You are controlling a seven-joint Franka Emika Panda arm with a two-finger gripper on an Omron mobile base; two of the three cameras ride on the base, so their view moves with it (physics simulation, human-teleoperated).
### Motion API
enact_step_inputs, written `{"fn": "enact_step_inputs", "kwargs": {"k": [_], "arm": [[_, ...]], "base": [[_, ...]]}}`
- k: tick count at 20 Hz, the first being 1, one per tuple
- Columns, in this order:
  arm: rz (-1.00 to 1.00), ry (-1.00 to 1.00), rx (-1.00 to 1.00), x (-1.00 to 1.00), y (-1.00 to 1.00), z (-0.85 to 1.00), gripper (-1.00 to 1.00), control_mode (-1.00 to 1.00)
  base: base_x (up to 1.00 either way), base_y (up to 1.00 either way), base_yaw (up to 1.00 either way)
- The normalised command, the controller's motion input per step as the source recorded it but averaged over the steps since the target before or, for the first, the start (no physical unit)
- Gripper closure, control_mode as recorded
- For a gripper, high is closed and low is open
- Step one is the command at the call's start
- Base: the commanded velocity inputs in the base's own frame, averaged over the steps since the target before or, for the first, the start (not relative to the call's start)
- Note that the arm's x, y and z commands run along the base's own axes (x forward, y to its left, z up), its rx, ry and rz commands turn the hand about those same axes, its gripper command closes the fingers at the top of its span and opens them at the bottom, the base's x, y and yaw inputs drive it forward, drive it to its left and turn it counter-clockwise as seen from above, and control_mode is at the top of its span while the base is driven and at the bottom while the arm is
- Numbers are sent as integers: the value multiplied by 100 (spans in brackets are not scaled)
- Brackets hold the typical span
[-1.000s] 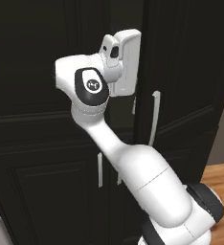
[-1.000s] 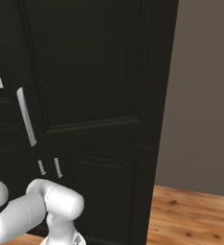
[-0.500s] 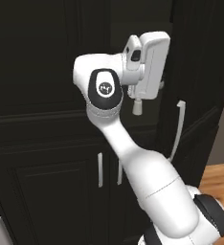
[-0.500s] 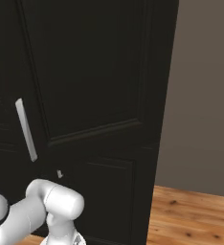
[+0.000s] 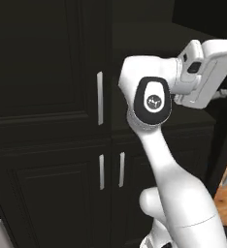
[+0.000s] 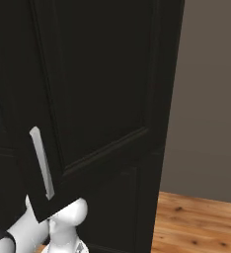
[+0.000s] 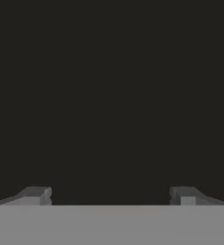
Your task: The dining table condiment station is running low on shaker. Refill the condiment station by opening the cabinet and taking the shaker from the cabinet and placing it on the dining table.
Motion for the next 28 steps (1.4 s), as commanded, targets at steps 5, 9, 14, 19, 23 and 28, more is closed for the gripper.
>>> {"fn": "enact_step_inputs", "kwargs": {"k": [5,9,14,19,23,28], "arm": [[-10,-11,1,-83,-99,0,-100,-100],[-7,-11,5,-72,-100,0,-100,-100],[-3,-8,8,-53,-100,0,-100,-100],[0,-2,12,-12,-98,0,-100,-100],[5,0,8,11,-49,0,-100,-100],[8,-2,-1,-13,15,-1,-100,-100]], "base": [[0,0,0],[0,0,0],[0,0,0],[0,0,0],[0,0,0],[0,0,0]]}}
